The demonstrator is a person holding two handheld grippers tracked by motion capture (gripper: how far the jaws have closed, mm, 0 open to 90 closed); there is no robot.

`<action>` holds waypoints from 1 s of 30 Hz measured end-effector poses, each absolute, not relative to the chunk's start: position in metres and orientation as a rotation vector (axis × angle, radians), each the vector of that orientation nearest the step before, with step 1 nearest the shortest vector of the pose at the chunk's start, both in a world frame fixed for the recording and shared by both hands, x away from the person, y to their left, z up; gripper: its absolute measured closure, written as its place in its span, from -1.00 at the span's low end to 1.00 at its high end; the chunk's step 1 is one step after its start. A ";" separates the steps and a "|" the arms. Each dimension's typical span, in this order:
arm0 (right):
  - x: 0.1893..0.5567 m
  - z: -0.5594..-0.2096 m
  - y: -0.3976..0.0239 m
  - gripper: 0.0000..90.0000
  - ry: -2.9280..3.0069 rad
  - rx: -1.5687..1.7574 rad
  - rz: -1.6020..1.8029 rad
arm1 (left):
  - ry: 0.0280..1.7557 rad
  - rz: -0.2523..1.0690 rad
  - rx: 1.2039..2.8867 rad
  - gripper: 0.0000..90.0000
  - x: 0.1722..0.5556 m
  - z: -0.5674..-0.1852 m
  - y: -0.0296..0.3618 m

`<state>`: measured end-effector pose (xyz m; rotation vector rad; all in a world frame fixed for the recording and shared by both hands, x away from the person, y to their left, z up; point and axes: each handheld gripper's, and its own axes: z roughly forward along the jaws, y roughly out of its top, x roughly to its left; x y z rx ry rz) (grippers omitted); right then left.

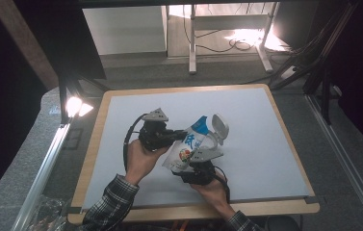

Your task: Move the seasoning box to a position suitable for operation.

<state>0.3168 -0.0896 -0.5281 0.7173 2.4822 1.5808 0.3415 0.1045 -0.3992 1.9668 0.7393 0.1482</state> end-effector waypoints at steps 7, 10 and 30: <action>0.316 -0.528 -0.088 0.31 2.497 0.714 1.620 | 0.741 0.150 1.977 0.99 0.344 -0.400 0.100; 0.317 -0.528 -0.088 0.31 2.502 0.719 1.632 | 0.746 0.149 1.979 0.99 0.345 -0.400 0.100; 0.319 -0.527 -0.090 0.33 2.525 0.710 1.714 | 0.755 0.106 1.969 0.96 0.350 -0.404 0.097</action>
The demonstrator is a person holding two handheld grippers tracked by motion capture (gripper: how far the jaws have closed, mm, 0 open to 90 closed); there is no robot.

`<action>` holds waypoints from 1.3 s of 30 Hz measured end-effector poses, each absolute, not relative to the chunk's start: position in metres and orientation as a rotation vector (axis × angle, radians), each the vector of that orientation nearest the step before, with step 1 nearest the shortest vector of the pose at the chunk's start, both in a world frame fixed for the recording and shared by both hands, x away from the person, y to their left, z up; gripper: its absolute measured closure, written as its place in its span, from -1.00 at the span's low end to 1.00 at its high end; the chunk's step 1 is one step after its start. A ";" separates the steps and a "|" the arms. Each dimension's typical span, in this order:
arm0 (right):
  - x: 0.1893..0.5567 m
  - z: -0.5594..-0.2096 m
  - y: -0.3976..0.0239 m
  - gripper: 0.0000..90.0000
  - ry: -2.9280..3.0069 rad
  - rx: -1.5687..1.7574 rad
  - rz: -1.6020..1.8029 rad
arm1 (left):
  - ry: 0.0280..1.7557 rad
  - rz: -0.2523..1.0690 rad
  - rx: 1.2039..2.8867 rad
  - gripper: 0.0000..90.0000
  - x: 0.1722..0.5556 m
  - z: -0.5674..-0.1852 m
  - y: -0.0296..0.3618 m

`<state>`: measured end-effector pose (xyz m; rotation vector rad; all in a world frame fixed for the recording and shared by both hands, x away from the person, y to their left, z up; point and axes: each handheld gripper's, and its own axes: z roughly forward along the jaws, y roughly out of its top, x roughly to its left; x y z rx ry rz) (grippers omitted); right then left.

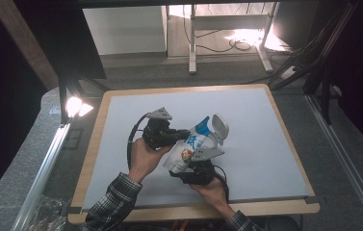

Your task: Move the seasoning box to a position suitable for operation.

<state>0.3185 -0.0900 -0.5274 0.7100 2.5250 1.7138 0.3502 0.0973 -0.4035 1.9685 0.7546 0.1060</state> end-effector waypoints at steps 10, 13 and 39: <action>0.318 -0.525 -0.090 0.33 2.543 0.715 1.731 | 0.747 0.106 1.977 0.95 0.352 -0.403 0.091; 0.319 -0.525 -0.090 0.33 2.545 0.713 1.734 | 0.745 0.106 1.983 0.96 0.353 -0.403 0.090; 0.319 -0.519 -0.091 0.34 2.571 0.700 1.757 | 0.752 0.097 1.999 0.98 0.360 -0.402 0.082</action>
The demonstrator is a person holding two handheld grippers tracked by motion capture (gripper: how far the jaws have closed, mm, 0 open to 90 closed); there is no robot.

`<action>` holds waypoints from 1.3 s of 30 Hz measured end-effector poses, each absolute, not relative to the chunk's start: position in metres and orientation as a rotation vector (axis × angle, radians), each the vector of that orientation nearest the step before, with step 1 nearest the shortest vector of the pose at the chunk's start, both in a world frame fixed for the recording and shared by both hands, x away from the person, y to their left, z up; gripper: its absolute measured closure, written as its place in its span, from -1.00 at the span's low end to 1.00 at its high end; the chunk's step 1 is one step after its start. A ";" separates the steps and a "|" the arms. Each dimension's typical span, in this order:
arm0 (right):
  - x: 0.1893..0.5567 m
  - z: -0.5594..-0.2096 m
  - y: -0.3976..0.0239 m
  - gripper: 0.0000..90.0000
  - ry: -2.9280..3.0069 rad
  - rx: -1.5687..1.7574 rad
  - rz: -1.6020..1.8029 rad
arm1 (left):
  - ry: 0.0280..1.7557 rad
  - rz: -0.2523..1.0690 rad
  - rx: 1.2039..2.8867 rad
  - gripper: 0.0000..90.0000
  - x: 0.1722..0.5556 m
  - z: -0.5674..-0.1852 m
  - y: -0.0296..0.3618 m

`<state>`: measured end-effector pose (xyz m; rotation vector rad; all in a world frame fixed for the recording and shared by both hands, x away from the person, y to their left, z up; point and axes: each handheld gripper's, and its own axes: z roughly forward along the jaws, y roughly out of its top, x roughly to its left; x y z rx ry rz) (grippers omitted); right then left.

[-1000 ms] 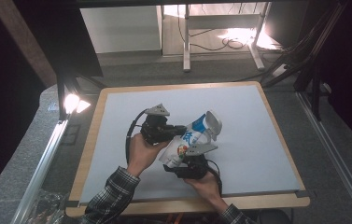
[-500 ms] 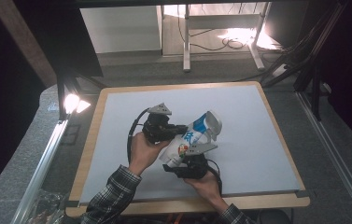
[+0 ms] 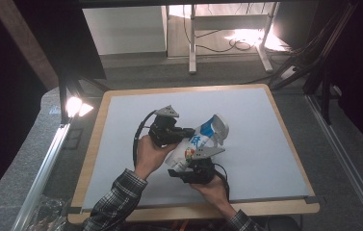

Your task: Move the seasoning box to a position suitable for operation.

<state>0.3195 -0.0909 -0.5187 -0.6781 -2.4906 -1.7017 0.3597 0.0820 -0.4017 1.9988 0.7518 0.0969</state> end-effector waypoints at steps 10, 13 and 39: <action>0.319 -0.517 -0.091 0.34 -2.478 -0.671 -1.706 | 0.757 0.091 2.004 0.98 0.361 -0.401 0.081; 0.319 -0.516 -0.091 0.34 -2.478 -0.666 -1.700 | 0.755 0.083 2.009 0.98 0.362 -0.402 0.080; 0.318 -0.510 -0.092 0.34 -2.456 -0.645 -1.719 | 0.763 0.060 2.023 0.98 0.369 -0.401 0.075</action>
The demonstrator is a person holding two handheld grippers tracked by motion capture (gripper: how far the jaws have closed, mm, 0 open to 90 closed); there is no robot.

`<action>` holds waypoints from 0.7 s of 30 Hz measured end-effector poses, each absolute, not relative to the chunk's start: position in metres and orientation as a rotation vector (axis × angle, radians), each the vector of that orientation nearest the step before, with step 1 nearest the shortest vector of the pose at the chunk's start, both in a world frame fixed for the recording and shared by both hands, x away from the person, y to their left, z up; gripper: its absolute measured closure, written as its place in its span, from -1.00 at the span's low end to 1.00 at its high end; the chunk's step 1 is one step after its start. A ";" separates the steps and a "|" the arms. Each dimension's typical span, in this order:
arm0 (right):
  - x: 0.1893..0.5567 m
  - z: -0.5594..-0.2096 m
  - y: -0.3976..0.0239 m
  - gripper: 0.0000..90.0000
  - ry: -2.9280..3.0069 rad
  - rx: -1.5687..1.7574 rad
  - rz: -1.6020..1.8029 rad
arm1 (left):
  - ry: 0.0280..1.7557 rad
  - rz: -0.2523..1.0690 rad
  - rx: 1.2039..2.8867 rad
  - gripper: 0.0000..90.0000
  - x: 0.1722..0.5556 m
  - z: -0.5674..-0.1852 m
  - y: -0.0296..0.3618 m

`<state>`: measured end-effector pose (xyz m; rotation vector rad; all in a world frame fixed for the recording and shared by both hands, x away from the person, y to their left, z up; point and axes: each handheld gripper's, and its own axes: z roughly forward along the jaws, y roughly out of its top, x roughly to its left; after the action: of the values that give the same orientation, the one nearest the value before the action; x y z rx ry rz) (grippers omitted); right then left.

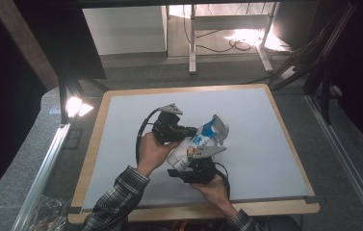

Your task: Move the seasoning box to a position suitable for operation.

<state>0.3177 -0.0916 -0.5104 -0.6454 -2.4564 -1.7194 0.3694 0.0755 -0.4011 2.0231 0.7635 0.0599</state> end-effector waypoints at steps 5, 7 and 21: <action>0.317 -0.510 -0.092 0.34 -2.445 -0.643 -1.724 | 0.767 0.057 2.023 0.98 0.370 -0.401 0.074; 0.317 -0.509 -0.092 0.34 -2.441 -0.643 -1.725 | 0.766 0.057 2.024 0.98 0.371 -0.401 0.074; 0.317 -0.507 -0.092 0.34 -2.436 -0.631 -1.731 | 0.766 0.054 2.029 0.98 0.372 -0.401 0.072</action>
<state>0.3168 -0.0922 -0.5066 -0.6312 -2.4357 -1.7309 0.3720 0.0725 -0.4013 2.0286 0.7658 0.0539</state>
